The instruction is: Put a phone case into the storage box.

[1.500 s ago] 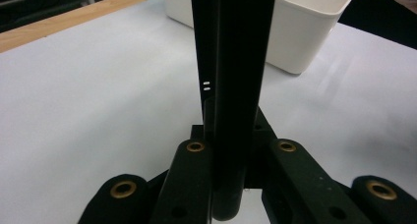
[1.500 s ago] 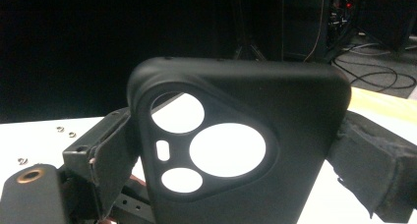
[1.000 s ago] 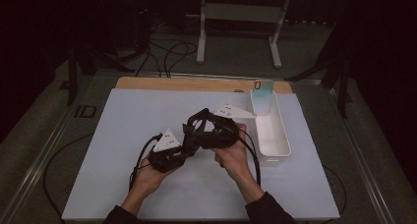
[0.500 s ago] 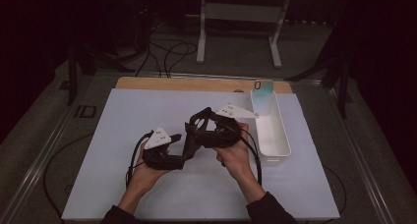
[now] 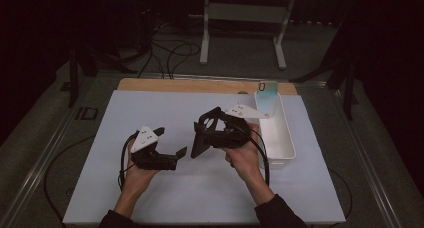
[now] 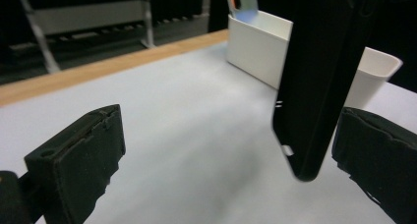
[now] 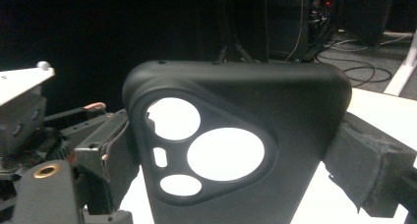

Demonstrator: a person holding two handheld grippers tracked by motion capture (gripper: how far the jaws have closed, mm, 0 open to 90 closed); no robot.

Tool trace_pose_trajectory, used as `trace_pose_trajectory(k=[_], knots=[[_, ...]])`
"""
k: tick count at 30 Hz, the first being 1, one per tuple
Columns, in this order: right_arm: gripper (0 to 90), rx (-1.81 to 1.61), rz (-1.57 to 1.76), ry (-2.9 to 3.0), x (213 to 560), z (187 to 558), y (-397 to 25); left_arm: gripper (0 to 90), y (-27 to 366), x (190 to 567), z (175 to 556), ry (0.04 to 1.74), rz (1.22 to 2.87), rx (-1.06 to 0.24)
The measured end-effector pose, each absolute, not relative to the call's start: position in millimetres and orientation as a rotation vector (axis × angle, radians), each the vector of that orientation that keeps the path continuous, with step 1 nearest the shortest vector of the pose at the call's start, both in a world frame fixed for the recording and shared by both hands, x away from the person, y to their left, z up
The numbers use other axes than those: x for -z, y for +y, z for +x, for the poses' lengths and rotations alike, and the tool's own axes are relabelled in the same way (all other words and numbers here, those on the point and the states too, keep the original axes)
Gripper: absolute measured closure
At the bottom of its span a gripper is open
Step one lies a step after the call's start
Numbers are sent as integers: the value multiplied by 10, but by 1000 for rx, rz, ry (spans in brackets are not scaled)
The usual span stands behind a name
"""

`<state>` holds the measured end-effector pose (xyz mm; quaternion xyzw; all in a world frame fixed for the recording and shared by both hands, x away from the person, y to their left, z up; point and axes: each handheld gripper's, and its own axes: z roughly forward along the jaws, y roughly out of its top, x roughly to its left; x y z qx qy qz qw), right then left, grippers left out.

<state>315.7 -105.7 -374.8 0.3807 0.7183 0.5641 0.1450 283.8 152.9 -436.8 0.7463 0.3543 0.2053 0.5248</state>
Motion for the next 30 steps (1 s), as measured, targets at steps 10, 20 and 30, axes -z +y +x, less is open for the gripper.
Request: trace_pose_trajectory(k=[10, 20, 30], knots=[[141, -1623, 1106, 2059, 3747, 3184, -1091, 0, 1757, 4449, 2789, 899, 1779, -560], [142, -1606, 1114, 2053, 3745, 3213, -1135, 0, 1964, 4578, 2681, 919, 1764, -614], [141, -1597, 1121, 2043, 3750, 3236, -1156, 0, 2168, 4726, 2509, 963, 1717, -691]])
